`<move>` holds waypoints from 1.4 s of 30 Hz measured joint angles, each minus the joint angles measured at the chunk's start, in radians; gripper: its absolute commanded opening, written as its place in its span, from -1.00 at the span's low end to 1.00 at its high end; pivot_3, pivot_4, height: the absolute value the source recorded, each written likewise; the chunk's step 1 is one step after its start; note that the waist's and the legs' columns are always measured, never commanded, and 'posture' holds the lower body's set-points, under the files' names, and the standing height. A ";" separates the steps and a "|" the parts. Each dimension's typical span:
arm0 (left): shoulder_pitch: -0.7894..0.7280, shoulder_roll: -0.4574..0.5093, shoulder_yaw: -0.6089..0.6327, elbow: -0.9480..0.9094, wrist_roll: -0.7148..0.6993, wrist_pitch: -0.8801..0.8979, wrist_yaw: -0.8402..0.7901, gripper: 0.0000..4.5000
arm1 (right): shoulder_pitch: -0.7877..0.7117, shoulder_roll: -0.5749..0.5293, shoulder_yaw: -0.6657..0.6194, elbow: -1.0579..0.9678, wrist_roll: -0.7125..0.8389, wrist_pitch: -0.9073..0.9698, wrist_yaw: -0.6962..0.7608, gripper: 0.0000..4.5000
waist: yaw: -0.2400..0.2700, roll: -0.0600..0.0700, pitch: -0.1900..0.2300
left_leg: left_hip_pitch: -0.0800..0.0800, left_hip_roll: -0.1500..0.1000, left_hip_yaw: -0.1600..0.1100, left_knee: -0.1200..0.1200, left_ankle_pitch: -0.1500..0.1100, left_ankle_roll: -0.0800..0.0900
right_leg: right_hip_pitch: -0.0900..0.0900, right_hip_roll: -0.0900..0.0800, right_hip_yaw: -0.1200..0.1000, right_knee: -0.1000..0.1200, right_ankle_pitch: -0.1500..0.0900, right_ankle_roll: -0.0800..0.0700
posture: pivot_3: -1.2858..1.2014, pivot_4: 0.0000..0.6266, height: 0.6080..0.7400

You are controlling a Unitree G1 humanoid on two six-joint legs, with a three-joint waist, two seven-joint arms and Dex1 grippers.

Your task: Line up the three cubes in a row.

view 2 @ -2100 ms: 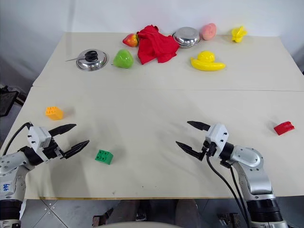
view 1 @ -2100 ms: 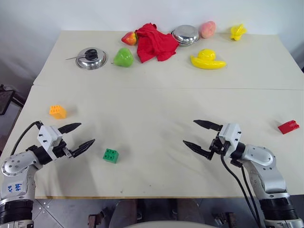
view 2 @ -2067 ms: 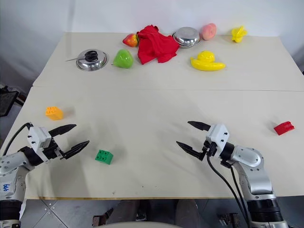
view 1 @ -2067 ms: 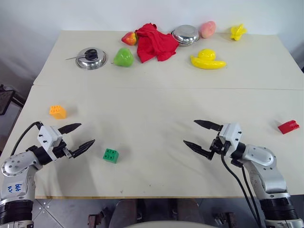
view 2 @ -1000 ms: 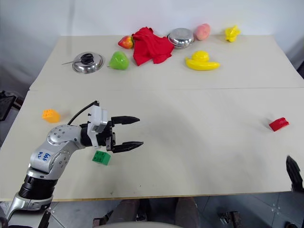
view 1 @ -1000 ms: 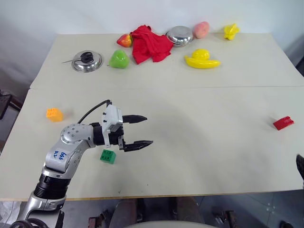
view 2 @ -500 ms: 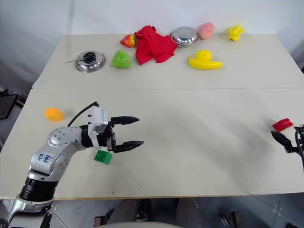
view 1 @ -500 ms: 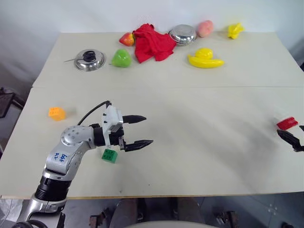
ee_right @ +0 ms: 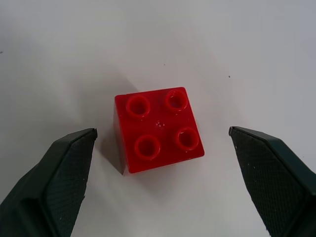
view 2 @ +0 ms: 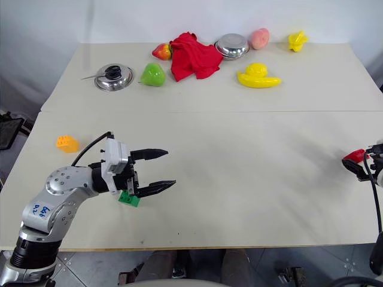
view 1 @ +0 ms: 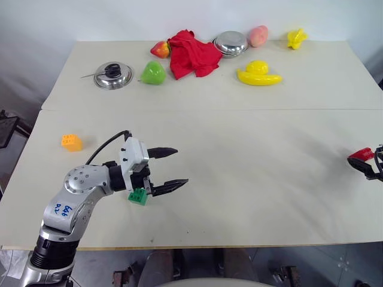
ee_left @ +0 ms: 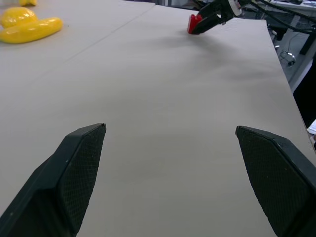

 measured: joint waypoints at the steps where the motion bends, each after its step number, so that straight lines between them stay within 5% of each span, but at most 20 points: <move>1: 0.000 0.003 0.001 0.000 0.000 0.004 0.002 1.00 | -0.020 0.000 0.004 0.015 -0.008 -0.006 0.000 0.92 | -0.001 0.000 0.000 | 0.000 0.000 0.000 0.000 0.000 0.000 | 0.000 0.000 0.000 0.000 0.000 0.000 | 0.03 -0.52 1.00; 11: 0.002 0.017 0.017 -0.002 0.000 0.002 0.011 1.00 | -0.054 0.000 0.031 0.051 -0.038 -0.011 0.162 -0.33 | -0.008 0.000 0.000 | 0.000 0.000 0.000 0.000 0.000 0.000 | 0.000 0.000 0.000 0.000 0.000 0.000 | 0.03 -0.52 1.00; 15: 0.003 0.017 0.019 0.011 0.000 -0.022 -0.002 1.00 | -0.053 0.000 0.060 -0.047 -0.018 0.000 0.392 -0.33 | -0.018 0.000 0.000 | 0.000 0.000 0.000 0.000 0.000 -0.001 | 0.000 0.000 0.000 0.000 0.000 0.000 | 0.03 -0.52 1.00; 20: 0.013 0.018 0.032 0.067 0.002 -0.074 -0.030 1.00 | 0.034 0.005 0.148 -0.523 0.056 0.097 0.637 -0.33 | -0.022 0.001 0.000 | 0.000 0.003 0.000 0.001 0.000 -0.003 | -0.001 0.002 0.000 0.002 0.000 -0.001 | 0.03 -0.52 1.00; 25: 0.026 0.020 0.040 0.127 0.003 -0.118 -0.070 1.00 | 0.035 0.088 0.320 -0.955 0.090 0.206 0.689 -0.33 | -0.018 0.000 0.000 | -0.001 0.004 -0.001 0.007 -0.001 -0.005 | -0.002 0.002 -0.001 0.008 -0.001 -0.002 | 0.03 -0.52 1.00; 34: 0.056 0.022 0.050 0.195 0.003 -0.179 -0.129 1.00 | -0.010 0.181 0.486 -0.913 0.010 0.117 0.685 -0.33 | 0.006 0.000 0.001 | -0.003 0.003 -0.003 0.012 -0.004 -0.003 | -0.002 0.001 -0.002 0.009 -0.001 -0.003 | 0.03 -0.52 1.00; 42: 0.049 0.018 0.054 0.196 -0.003 -0.235 -0.186 1.00 | -0.066 0.217 0.486 -0.789 -0.008 0.024 0.687 0.82 | -0.008 -0.001 0.001 | -0.003 0.004 -0.002 0.012 -0.004 -0.003 | -0.002 0.002 -0.002 0.010 -0.002 -0.003 | 0.03 -0.52 1.00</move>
